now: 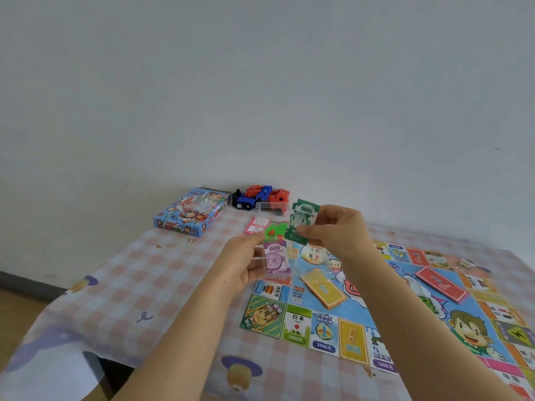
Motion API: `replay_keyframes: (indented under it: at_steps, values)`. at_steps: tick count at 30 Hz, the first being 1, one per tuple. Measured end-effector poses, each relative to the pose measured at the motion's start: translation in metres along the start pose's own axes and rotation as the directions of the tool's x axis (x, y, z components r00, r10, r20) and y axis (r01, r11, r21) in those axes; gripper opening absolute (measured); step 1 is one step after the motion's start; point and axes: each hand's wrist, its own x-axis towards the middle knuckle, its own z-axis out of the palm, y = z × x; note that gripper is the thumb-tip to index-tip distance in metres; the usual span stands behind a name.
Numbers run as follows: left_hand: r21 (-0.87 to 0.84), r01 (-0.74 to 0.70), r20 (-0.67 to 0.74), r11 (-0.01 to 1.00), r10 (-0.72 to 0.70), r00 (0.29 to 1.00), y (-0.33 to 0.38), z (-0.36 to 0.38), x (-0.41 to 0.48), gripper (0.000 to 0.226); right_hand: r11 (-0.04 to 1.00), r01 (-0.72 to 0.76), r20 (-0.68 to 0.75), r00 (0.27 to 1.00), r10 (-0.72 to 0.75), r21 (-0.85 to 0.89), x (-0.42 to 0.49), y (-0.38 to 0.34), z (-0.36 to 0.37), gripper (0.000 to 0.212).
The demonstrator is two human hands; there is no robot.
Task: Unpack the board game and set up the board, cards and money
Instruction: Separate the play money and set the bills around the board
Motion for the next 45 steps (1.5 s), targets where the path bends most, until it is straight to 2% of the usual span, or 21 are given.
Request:
replay_keyframes:
  at_steps: [4,6,9,14,27,31,33,37,41,45]
  values:
    - [0.0,-0.013,0.002,1.0,0.013,1.0,0.0,0.0,0.001,0.022,0.964,0.04,0.196,0.98,0.013,-0.262,-0.007,-0.002,0.006,0.012]
    - [-0.018,-0.015,0.01,1.0,0.015,1.0,-0.001,0.001,0.001,0.024,0.916,0.096,0.209,0.978,-0.014,-0.389,-0.01,-0.001,0.012,0.016]
    - [-0.043,-0.008,0.013,0.999,0.008,1.0,-0.002,0.002,0.001,0.022,0.862,0.142,0.222,0.975,-0.036,-0.486,-0.011,0.0,0.017,0.02]
    - [-0.087,0.001,0.009,0.996,0.0,1.0,-0.001,0.003,0.001,0.017,0.835,0.168,0.227,0.972,-0.054,-0.524,-0.009,0.002,0.021,0.04]
    - [-0.078,-0.005,0.014,0.997,0.006,1.0,-0.002,0.001,0.006,0.015,0.766,0.143,0.212,0.977,-0.009,-0.627,-0.002,-0.001,0.026,0.061]
    - [-0.084,-0.011,-0.003,0.996,0.011,1.0,0.0,0.003,0.006,0.017,0.772,0.195,0.211,0.974,-0.081,-0.605,-0.004,-0.005,0.027,0.053]
    - [-0.08,-0.013,-0.004,0.997,0.013,1.0,0.002,0.002,0.007,0.018,0.811,0.187,0.213,0.974,-0.079,-0.555,-0.005,-0.004,0.026,0.051]
    - [-0.089,-0.007,0.021,0.996,0.009,1.0,0.003,-0.001,0.007,0.021,0.983,-0.019,0.133,0.99,0.044,-0.184,-0.002,-0.004,0.018,0.051]
    - [-0.123,-0.013,0.022,0.992,0.016,1.0,0.002,-0.002,0.007,0.018,0.998,-0.059,-0.001,0.998,0.059,-0.008,-0.001,-0.006,0.01,0.025]
    - [-0.094,-0.032,0.011,0.995,0.034,0.999,0.002,-0.002,0.006,0.018,0.993,-0.072,-0.047,0.996,0.076,0.091,-0.004,-0.009,0.01,0.018]
